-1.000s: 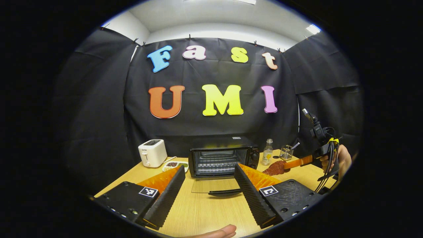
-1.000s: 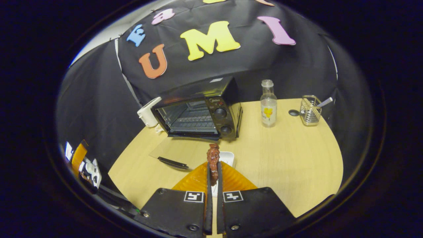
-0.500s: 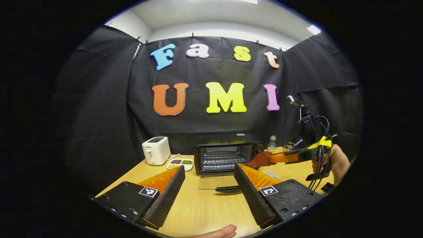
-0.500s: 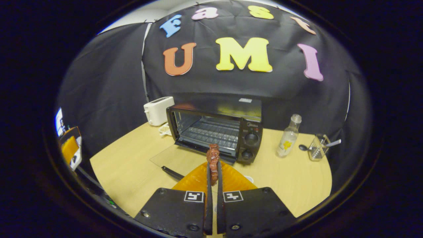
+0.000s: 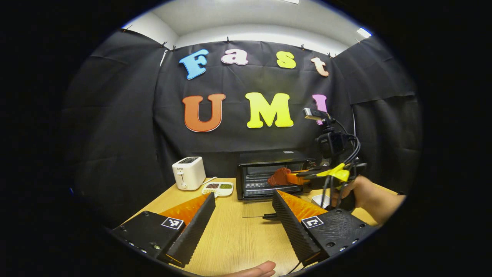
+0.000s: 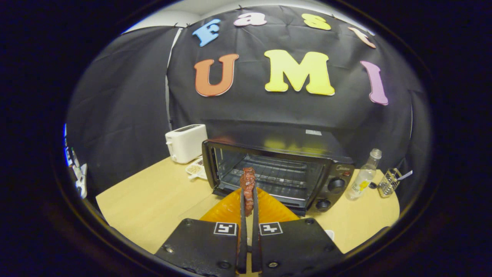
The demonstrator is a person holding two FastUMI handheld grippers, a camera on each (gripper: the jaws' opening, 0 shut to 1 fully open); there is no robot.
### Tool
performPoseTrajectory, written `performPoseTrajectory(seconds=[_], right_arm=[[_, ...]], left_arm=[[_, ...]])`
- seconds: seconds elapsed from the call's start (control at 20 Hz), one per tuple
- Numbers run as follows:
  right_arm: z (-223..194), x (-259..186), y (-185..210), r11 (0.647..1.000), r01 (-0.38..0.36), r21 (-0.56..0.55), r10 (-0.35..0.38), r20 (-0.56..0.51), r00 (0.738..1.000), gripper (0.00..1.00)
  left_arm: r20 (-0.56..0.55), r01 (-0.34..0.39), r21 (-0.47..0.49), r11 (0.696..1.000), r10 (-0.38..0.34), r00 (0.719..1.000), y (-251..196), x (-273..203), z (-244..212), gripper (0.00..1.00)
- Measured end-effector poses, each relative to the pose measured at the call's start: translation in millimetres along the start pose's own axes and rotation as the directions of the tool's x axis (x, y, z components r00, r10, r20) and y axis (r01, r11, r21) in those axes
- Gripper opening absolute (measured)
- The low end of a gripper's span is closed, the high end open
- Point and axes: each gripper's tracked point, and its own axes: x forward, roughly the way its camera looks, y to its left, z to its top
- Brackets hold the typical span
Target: Open the electric oven with the left hand, put the food in, and close the electric oven.
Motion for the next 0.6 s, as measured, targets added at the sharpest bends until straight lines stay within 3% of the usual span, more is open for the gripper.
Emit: performPoseTrajectory(seconds=[0.15,0.3,0.45,0.6], right_arm=[[5.2,32.0,-7.0,0.994,0.030,0.108,-0.033,0.033,0.999,0.08],[8.1,62.9,-14.4,0.961,0.022,0.277,-0.034,0.041,0.999,0.08],[15.6,89.4,-27.1,0.898,-0.004,0.441,-0.024,0.058,0.998,0.08],[17.0,109.1,-31.3,0.800,-0.044,0.599,0.015,0.054,0.998,0.09]], left_arm=[[-0.007,-0.017,-0.011,1.000,0.017,1.000,6.6,1.4,-2.9,0.96],[-0.012,-0.030,-0.006,1.000,0.030,0.999,11.8,0.4,-3.1,0.95],[-0.017,-0.043,-0.001,0.999,0.043,0.999,15.4,-0.1,-6.8,0.95],[-0.038,-0.045,-0.006,0.999,0.045,0.998,14.9,2.4,-17.7,0.96]])
